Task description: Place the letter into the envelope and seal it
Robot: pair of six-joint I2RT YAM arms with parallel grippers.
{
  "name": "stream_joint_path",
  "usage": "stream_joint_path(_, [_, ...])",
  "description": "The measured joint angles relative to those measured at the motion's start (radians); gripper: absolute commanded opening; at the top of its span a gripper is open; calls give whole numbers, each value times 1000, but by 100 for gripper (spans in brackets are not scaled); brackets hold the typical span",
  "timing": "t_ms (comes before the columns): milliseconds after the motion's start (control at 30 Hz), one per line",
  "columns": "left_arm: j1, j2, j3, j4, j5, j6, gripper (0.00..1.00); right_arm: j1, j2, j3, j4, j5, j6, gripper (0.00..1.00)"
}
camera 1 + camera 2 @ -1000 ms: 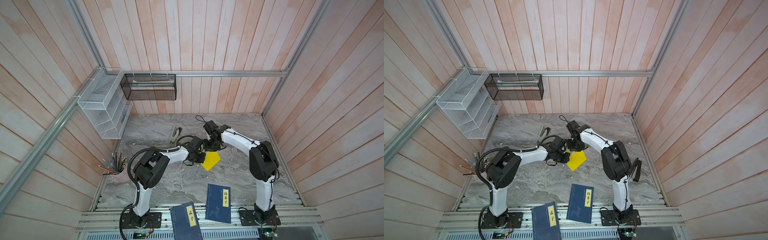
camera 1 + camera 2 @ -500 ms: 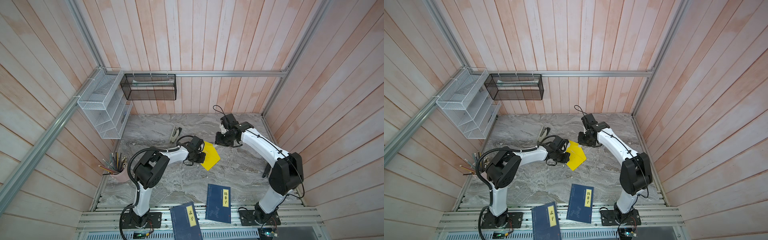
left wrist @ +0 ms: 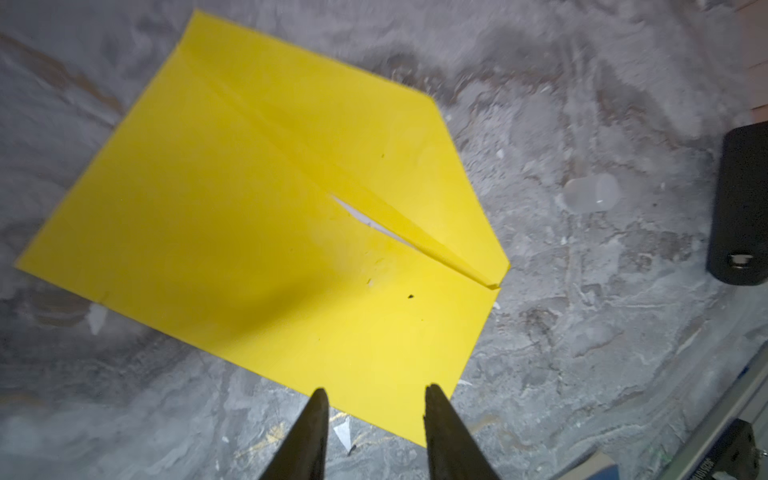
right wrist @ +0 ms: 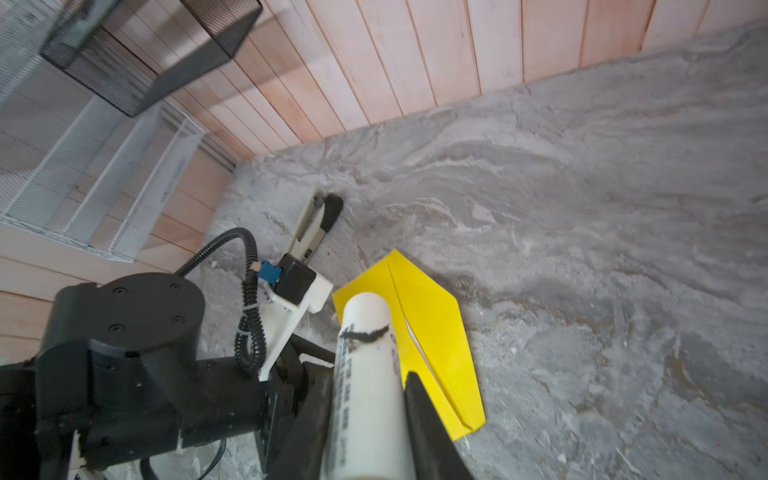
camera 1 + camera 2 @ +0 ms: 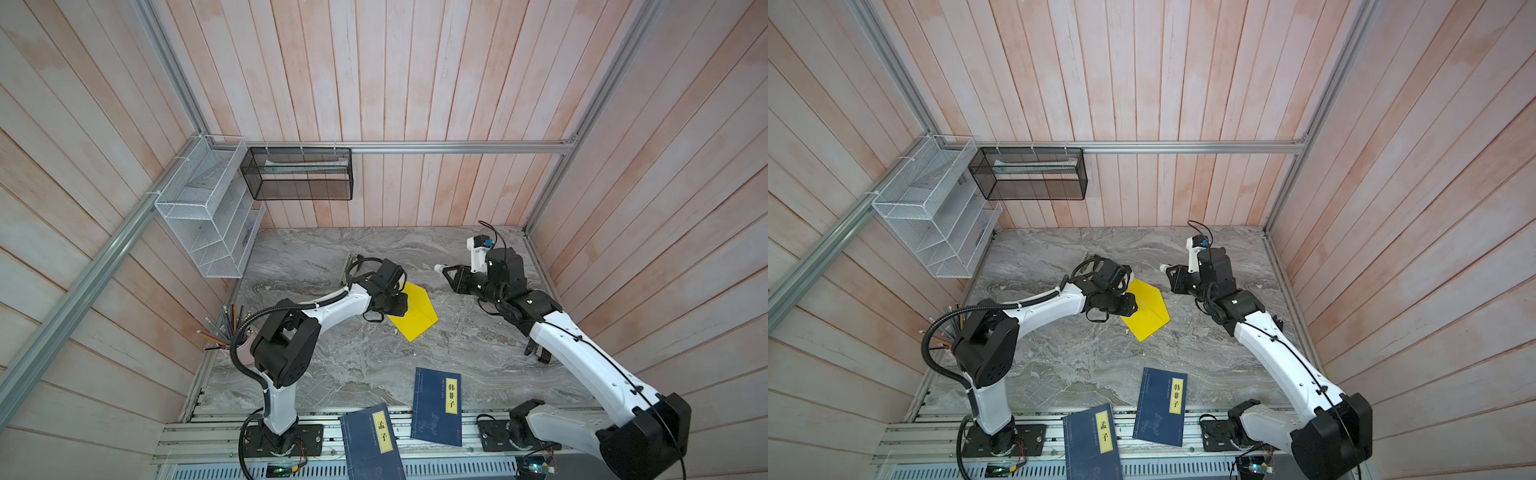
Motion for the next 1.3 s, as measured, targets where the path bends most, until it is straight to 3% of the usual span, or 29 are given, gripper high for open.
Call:
stream_joint_path(200, [4, -182, -28, 74, 14, -42, 54, 6, -127, -227, 304, -19, -57, 0])
stream_joint_path(433, [37, -457, -299, 422, 145, -240, 59, 86, -208, -465, 727, -10, -214, 0])
stream_joint_path(667, [38, -481, -451, 763, 267, -477, 63, 203, -148, -570, 1059, 51, -405, 0])
stream_joint_path(967, [38, -481, -498, 1037, 337, -637, 65, 249, -99, -575, 1234, 111, -529, 0])
stream_joint_path(1300, [28, -441, -501, 1162, 365, -708, 70, 304, -64, -575, 1278, 137, -588, 0])
